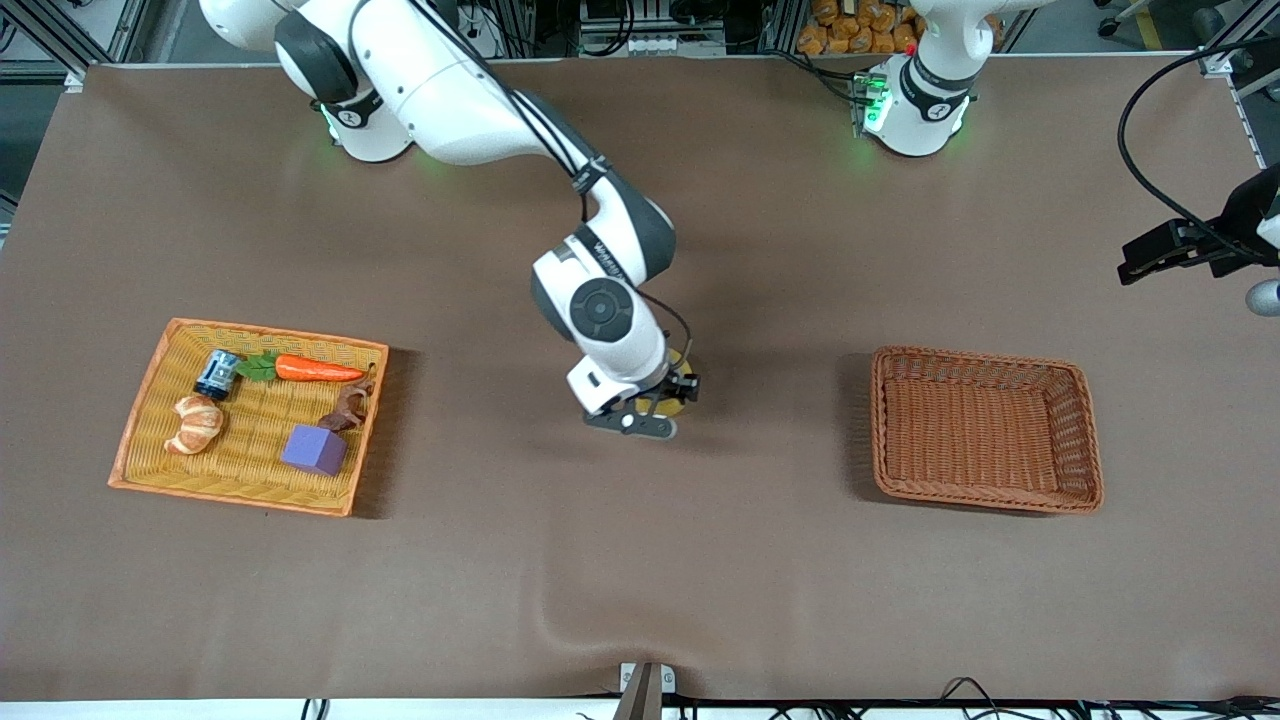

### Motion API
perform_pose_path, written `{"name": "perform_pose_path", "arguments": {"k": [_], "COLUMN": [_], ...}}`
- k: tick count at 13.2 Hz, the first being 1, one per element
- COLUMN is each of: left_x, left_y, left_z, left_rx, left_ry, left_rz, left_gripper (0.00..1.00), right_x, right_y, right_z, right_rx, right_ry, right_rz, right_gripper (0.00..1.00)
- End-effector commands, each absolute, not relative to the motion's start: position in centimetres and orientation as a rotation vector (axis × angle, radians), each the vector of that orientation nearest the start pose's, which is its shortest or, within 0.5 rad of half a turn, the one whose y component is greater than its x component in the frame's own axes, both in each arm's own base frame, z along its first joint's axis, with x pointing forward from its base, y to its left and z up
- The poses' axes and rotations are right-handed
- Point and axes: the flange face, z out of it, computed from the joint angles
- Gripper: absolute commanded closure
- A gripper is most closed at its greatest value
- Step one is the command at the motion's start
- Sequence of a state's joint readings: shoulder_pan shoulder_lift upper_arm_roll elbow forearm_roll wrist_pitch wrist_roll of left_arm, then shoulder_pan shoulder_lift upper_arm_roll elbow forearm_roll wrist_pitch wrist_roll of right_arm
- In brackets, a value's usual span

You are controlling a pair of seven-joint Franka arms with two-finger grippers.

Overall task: Transfer tape with both arms
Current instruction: 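Set the tape roll on the table center while the left gripper approaches, then lower the left gripper over the tape roll while the right gripper withdraws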

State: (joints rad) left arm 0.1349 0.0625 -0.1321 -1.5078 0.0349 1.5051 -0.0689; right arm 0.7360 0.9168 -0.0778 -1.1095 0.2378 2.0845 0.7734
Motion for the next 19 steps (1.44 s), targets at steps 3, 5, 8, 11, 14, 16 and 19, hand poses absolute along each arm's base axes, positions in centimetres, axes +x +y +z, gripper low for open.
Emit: {"name": "perform_pose_path", "arguments": {"k": [3, 5, 8, 11, 14, 16, 19], "left_x": [58.1, 60.1, 62.5, 63.4, 63.4, 62.6, 62.8], "left_y": [0.8, 0.5, -1.9, -8.8, -15.1, -21.7, -31.3], "left_z": [60.6, 58.5, 54.5, 53.0, 49.5, 46.4, 41.1], "left_rx": [-3.122, -3.128, -3.151, -3.355, -3.313, -3.314, -3.319], "left_ry": [-0.13, -0.167, -0.146, -0.072, -0.074, -0.165, -0.533], "left_rz": [0.043, 0.005, 0.02, 0.03, 0.106, 0.222, 0.168], "left_gripper": [0.0, 0.0, 0.0, 0.0, 0.0, 0.0, 0.0], "right_x": [63.5, 64.8, 65.3, 63.7, 62.3, 62.1, 58.7], "right_y": [36.7, 29.3, 23.5, 17.3, 12.0, 6.7, 2.8], "right_z": [38.7, 43.0, 46.4, 48.9, 52.2, 53.3, 56.4], "right_rx": [-3.048, -3.041, -3.118, -3.09, -3.064, -3.052, -3.062], "right_ry": [0.215, 0.147, 0.173, 0.156, 0.117, -0.003, -0.101], "right_rz": [0.159, 0.201, 0.185, 0.164, 0.1, 0.073, 0.067], "right_gripper": [0.0, 0.0, 0.0, 0.0, 0.0, 0.0, 0.0]}}
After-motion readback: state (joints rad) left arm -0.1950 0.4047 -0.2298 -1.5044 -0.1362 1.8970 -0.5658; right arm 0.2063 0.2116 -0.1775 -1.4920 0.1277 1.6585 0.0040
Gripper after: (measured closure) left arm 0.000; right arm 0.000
